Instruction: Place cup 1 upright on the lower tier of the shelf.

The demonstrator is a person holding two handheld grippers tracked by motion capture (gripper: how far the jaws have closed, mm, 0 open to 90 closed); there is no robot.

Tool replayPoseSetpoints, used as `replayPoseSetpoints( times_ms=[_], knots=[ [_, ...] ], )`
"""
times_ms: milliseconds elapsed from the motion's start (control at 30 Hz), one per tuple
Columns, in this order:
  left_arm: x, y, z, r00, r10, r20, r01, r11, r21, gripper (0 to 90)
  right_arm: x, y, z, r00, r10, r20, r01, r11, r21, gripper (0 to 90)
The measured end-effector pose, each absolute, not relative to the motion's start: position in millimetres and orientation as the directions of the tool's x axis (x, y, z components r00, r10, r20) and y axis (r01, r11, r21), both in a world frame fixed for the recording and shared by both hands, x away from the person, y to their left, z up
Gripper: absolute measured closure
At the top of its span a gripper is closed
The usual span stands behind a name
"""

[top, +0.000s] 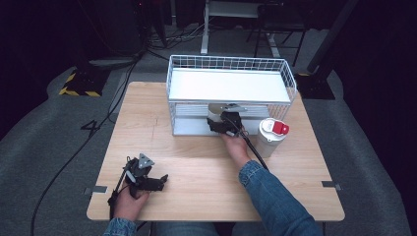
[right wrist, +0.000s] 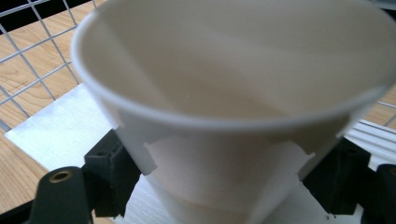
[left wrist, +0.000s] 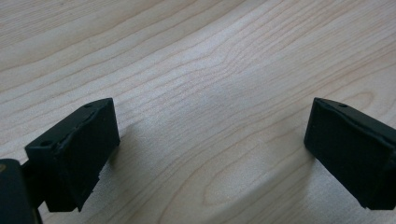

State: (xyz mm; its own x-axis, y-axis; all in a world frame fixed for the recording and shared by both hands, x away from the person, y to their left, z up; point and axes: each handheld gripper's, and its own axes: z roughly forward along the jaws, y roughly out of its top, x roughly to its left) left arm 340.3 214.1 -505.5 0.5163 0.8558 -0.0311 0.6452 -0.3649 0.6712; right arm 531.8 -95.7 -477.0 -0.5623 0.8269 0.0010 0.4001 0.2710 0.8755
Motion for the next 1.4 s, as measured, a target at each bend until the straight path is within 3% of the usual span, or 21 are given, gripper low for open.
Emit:
replayPoseSetpoints(
  times_ms=[267,467,900,1233,1400],
  knots=[
    [340.2,214.1,-505.5,0.516,0.856,-0.031,0.645,-0.365,0.671,3.8,531.1,-94.6,-476.6,-0.559,0.829,-0.025,0.381,0.284,0.880,15.9],
    [340.2,214.1,-505.5,0.516,0.856,-0.031,0.645,-0.365,0.671,3.8,525.7,-96.3,-472.3,-0.567,0.823,-0.026,0.363,0.278,0.889,3.4],
    [341.7,213.9,-505.4,0.522,0.852,-0.030,0.643,-0.370,0.671,3.8,479.6,-108.0,-460.9,-0.592,0.804,-0.056,0.342,0.313,0.886,3.3],
    [343.2,213.4,-505.4,0.520,0.854,-0.025,0.641,-0.371,0.672,3.8,437.8,-135.0,-446.8,-0.623,0.782,-0.009,0.343,0.283,0.896,4.1],
    [343.1,213.0,-505.6,0.516,0.856,-0.031,0.645,-0.364,0.672,3.8,416.5,-154.5,-438.3,-0.657,0.754,0.000,0.324,0.282,0.903,13.6]
  ],
)
